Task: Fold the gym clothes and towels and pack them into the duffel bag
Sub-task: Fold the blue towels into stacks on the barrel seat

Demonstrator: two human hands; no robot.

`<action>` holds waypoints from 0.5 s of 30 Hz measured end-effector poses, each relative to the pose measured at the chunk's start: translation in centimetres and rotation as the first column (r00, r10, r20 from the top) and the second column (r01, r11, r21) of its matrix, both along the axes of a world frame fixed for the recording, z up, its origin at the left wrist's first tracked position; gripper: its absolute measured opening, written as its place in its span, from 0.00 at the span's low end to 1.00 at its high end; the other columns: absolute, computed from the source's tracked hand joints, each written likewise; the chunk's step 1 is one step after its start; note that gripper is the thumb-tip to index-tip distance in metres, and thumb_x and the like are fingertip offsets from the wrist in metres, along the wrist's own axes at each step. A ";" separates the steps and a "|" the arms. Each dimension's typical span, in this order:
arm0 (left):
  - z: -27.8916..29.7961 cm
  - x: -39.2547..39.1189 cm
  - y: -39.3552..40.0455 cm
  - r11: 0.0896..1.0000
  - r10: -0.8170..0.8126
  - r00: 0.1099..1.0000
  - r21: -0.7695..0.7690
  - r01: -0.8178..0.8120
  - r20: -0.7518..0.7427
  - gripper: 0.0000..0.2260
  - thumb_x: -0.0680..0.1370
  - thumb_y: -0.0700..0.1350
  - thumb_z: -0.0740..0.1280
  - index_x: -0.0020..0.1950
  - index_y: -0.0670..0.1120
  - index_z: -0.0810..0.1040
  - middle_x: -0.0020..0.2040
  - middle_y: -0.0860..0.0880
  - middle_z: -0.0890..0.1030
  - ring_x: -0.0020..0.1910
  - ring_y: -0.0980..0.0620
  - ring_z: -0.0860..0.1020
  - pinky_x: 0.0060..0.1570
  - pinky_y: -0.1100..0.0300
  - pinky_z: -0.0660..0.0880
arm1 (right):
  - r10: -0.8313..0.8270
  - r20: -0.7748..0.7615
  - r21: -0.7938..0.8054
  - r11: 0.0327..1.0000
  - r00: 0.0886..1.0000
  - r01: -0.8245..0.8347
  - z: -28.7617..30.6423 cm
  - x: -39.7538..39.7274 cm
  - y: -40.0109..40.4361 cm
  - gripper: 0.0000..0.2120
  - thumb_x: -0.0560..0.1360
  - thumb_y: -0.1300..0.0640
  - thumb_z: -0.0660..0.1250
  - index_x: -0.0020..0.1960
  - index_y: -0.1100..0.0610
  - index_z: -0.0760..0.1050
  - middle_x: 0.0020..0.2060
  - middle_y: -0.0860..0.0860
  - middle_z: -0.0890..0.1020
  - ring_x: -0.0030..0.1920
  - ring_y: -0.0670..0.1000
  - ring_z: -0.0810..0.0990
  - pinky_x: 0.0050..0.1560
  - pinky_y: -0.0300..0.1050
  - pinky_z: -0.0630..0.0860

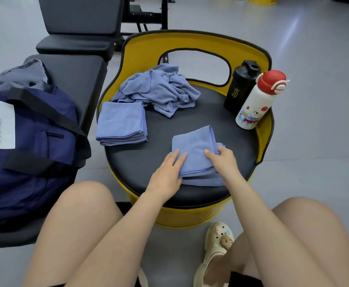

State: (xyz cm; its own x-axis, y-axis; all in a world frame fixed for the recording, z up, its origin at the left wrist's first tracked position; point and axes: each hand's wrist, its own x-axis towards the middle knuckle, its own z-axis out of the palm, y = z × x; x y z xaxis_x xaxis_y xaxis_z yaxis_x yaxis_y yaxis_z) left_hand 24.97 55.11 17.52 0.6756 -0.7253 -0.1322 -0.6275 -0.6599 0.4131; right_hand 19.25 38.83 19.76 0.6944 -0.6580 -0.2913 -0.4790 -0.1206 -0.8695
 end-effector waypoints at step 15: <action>-1.1 -1.6 -2.7 0.993 -0.082 0.995 0.080 0.086 -0.062 0.32 0.79 0.32 0.54 0.78 0.52 0.45 0.78 0.52 0.37 0.76 0.50 0.36 0.74 0.54 0.56 | -0.043 -0.181 -0.184 0.983 0.982 0.010 -1.7 -2.5 -1.7 0.12 0.79 0.56 0.61 0.51 0.65 0.77 0.44 0.58 0.80 0.40 0.53 0.73 0.32 0.39 0.67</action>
State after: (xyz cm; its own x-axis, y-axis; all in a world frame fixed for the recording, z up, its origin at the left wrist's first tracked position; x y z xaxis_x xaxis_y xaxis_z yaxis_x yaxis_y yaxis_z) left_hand 23.34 52.41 16.46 0.6022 -0.7641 -0.2313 -0.6586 -0.6392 0.3972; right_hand 16.79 37.10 18.08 0.6216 -0.7290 -0.2865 -0.6337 -0.2530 -0.7311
